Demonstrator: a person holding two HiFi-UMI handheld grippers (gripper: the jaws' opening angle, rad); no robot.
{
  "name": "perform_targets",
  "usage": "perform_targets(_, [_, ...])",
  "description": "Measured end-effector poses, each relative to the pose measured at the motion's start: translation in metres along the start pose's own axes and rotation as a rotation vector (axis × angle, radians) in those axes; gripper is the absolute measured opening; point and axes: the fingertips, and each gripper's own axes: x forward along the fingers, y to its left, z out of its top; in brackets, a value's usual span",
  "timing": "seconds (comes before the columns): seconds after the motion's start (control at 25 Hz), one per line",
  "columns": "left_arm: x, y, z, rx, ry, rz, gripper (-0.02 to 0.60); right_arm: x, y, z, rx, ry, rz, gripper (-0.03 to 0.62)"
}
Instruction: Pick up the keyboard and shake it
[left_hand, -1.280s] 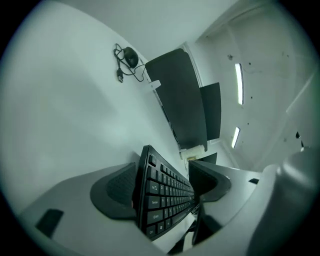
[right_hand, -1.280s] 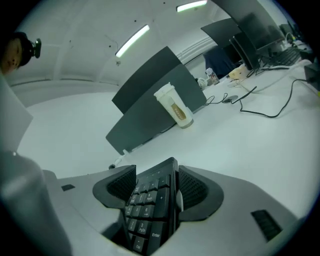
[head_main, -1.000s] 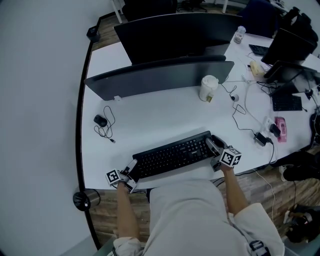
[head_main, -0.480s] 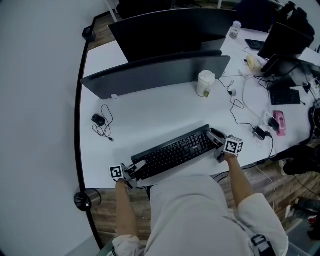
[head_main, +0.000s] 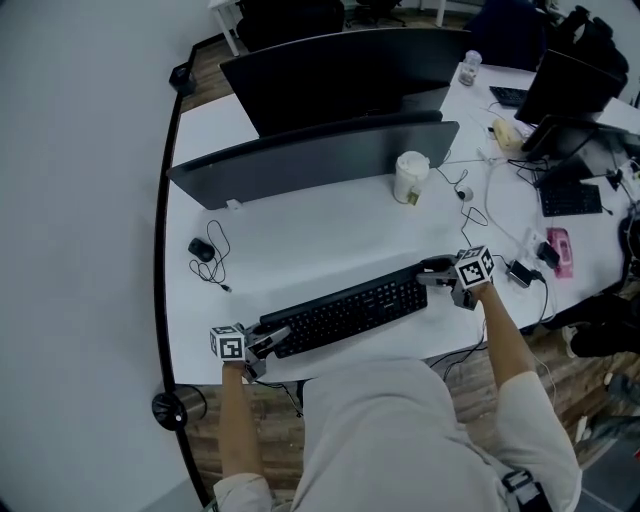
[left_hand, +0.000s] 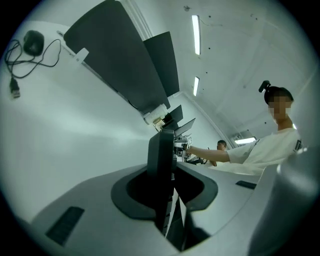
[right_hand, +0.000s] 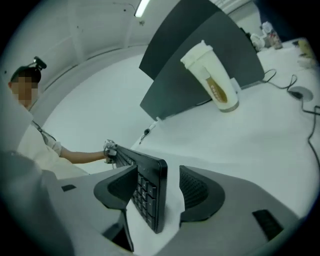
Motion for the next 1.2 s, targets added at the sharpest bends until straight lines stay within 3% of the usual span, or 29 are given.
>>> perform_targets(0.12, [0.000, -0.007, 0.003, 0.080, 0.041, -0.012, 0.114, 0.011, 0.015, -0.002, 0.071, 0.101, 0.132, 0.273])
perform_targets(0.24, [0.000, -0.014, 0.004, 0.155, 0.087, -0.014, 0.114, 0.025, 0.031, -0.009, 0.070, 0.184, 0.223, 0.270])
perform_targets(0.28, [0.001, -0.016, 0.005, 0.176, 0.106, -0.010, 0.114, 0.027, 0.034, -0.014, 0.049, 0.225, 0.236, 0.267])
perform_targets(0.32, [0.001, -0.018, 0.005, 0.200, 0.129, -0.004, 0.114, 0.027, 0.037, -0.018, 0.024, 0.270, 0.248, 0.203])
perform_targets(0.52, [-0.003, -0.043, 0.002, 0.392, 0.232, -0.040, 0.114, 0.009, 0.068, -0.034, -0.169, 0.489, 0.362, 0.158])
perform_targets(0.68, [0.006, -0.061, -0.009, 0.481, 0.416, -0.077, 0.109, -0.019, 0.085, -0.032, -0.342, 0.726, 0.393, 0.144])
perform_targets(0.8, [0.015, -0.061, -0.019, 0.583, 0.565, -0.044, 0.109, -0.033, 0.089, -0.010, -0.502, 0.841, 0.323, 0.135])
perform_targets(0.88, [0.023, -0.055, -0.012, 0.680, 0.597, 0.019, 0.109, -0.038, 0.084, 0.013, -0.662, 0.883, 0.213, 0.132])
perform_targets(1.08, [0.032, -0.042, 0.032, 0.933, 0.533, 0.246, 0.109, -0.043, 0.089, 0.087, -1.055, 0.924, -0.047, 0.124])
perform_targets(1.2, [0.025, -0.031, 0.062, 1.068, 0.500, 0.449, 0.110, -0.039, 0.104, 0.142, -1.281, 0.880, -0.232, 0.124])
